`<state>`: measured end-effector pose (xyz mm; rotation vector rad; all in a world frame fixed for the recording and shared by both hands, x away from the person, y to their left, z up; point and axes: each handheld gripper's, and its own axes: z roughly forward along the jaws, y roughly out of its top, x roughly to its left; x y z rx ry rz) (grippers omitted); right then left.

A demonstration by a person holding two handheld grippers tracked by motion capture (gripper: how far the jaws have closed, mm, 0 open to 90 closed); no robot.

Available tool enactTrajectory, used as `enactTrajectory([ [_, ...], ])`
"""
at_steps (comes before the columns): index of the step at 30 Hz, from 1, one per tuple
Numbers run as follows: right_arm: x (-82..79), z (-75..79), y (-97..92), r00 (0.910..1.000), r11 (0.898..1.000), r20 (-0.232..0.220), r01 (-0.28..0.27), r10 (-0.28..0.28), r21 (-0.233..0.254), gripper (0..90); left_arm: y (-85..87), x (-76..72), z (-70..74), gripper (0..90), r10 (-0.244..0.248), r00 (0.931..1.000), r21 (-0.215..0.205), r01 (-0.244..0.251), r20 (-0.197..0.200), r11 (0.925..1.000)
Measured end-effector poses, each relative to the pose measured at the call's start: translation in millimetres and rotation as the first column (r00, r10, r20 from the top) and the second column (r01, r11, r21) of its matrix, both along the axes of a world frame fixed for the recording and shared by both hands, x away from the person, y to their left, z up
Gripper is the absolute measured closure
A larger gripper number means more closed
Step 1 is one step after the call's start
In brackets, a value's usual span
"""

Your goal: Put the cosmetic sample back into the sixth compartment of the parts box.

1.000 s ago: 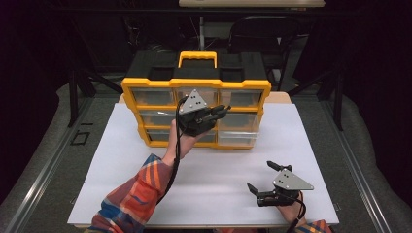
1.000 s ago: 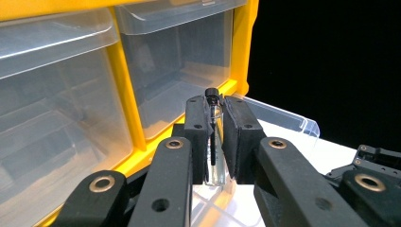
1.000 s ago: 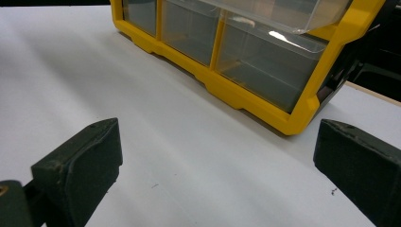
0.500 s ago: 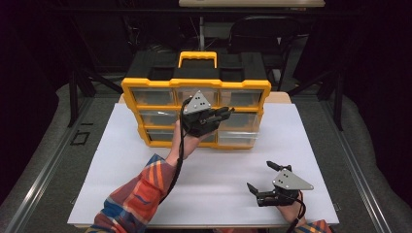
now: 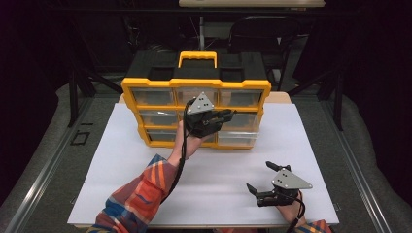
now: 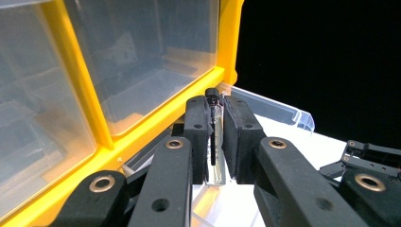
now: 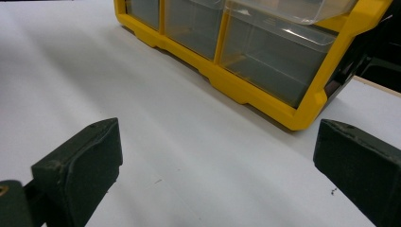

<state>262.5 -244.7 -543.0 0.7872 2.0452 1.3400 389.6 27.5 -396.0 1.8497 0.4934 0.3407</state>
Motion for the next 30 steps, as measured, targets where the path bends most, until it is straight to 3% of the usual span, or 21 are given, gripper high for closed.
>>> enactTrajectory([
  [16, 0.0, 0.0, 0.1, 1.0, 1.0, -0.001, -0.001, 0.001, 0.001, 1.4, -6.0, 7.9, -6.4, 79.7, 0.001, 0.9998, 0.049, 0.0, -0.02, 0.9988],
  [19, -0.2, 0.1, -0.1, 1.0, 1.0, 0.0, -0.001, 0.001, 0.002, 1.5, -5.6, 7.8, -6.2, 57.4, 0.009, 0.9995, 0.054, -0.007, -0.032, 0.9985],
  [25, -0.5, 0.1, -0.4, 1.0, 1.0, 0.001, -0.001, 0.001, 0.003, 1.4, 8.0, 1.1, -2.2, 23.7, 0.018, 0.9997, 0.033, -0.017, -0.017, 0.9993],
  [30, -0.6, 0.0, -0.4, 1.0, 1.0, 0.001, -0.001, 0.001, 0.002, 1.4, 20.9, -8.6, -1.3, 15.6, 0.02, 0.9998, 0.035, -0.02, 0.001, 0.9992],
])
